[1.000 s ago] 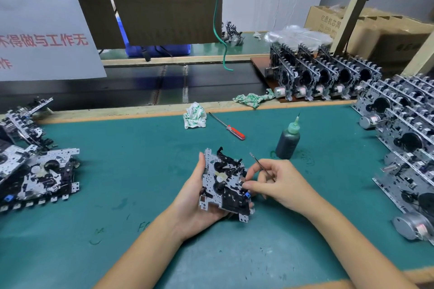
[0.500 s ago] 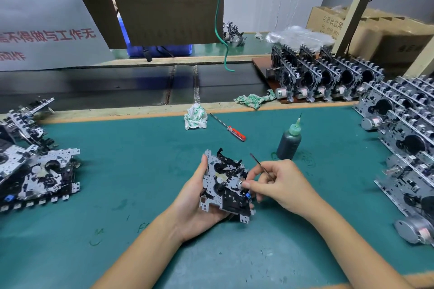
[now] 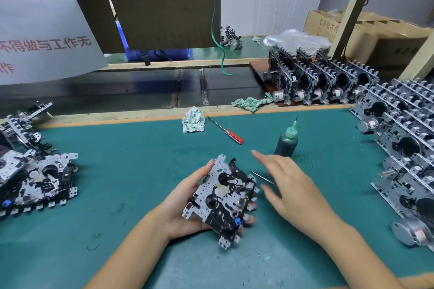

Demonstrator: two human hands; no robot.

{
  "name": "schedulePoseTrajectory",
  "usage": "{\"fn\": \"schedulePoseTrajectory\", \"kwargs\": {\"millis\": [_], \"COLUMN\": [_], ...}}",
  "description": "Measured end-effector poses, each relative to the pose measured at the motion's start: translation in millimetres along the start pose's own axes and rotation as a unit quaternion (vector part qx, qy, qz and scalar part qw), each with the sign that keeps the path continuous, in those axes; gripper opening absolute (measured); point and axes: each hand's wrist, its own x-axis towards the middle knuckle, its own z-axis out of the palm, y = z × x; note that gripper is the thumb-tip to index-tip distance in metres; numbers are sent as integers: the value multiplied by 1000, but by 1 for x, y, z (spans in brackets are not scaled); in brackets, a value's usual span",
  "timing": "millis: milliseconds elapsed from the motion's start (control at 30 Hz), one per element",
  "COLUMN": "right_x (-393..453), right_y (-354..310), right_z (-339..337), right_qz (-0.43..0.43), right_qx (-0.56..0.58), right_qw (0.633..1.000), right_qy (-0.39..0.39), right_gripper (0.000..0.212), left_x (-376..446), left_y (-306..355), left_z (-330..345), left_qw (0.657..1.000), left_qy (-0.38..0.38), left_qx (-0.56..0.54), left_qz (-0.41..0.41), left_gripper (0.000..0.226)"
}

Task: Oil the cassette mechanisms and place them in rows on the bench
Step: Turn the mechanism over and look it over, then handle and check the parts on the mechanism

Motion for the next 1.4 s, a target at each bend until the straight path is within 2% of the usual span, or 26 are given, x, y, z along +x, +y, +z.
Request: {"fn": "schedulePoseTrajectory", "kwargs": {"millis": [33,100,133,200,267,367,433,467,500,567,633,667,767,833,967,1067,1100,1200,1333,1400], "right_x": [-3,-8,-11,-16,-20,-27,-29,-30,-31,-31,-31,-31,-30,-27,-23,-21,-21,-21,-23,-24], "right_y": [-1,-4,-4,1,6,10,12,12,13,13,11,10,6,4,4,6,7,7,5,5], "right_z": [0,0,-1,-3,-3,-2,0,1,3,5,6,8,10,12,12,13,14,14,18,18], "right_qz": [-45,-90,-91,-81,-96,-115,-115,-117,-118,-116,-108,-104,-93,-88,-83,-85,-87,-89,-81,-79], "right_qx": [-28,-68,-77,-81,-91,-89,-85,-85,-86,-90,-86,-86,-93,-99,-121,-126,-124,-110,-107,-104], "right_qw": [998,991,989,987,987,989,989,989,988,987,988,988,988,987,984,983,983,984,986,986], "right_qy": [-21,-69,-91,-115,-87,1,34,42,49,63,73,77,83,91,98,103,106,108,101,99], "right_gripper": [58,46,41,50,59,56,54,54,54,54,53,54,54,50,48,53,54,52,48,47], "left_x": [0,0,1,2,4,3,1,-1,-5,-15,-25,-28,-33,-31,-27,-23,-22,-21,-23,-22], "left_y": [0,4,7,14,19,23,22,20,17,8,-6,-12,-23,-25,-24,-25,-26,-26,-26,-29], "left_z": [0,2,3,1,-5,-10,-7,-5,0,8,12,14,17,15,12,10,10,12,6,5], "left_qw": [1000,998,997,992,986,988,975,953,914,782,646,605,538,493,467,430,428,436,471,481], "left_qy": [7,22,27,60,93,91,156,210,269,357,386,389,388,377,376,388,390,391,380,381], "left_qx": [15,47,62,95,124,122,155,212,296,500,650,688,744,776,788,798,792,768,765,755], "left_qz": [-11,-31,-44,-62,-54,-20,26,50,71,100,108,100,86,111,140,166,194,259,219,233], "left_gripper": [67,66,64,67,75,89,85,87,88,90,93,96,98,89,69,69,68,60,65,64]}}
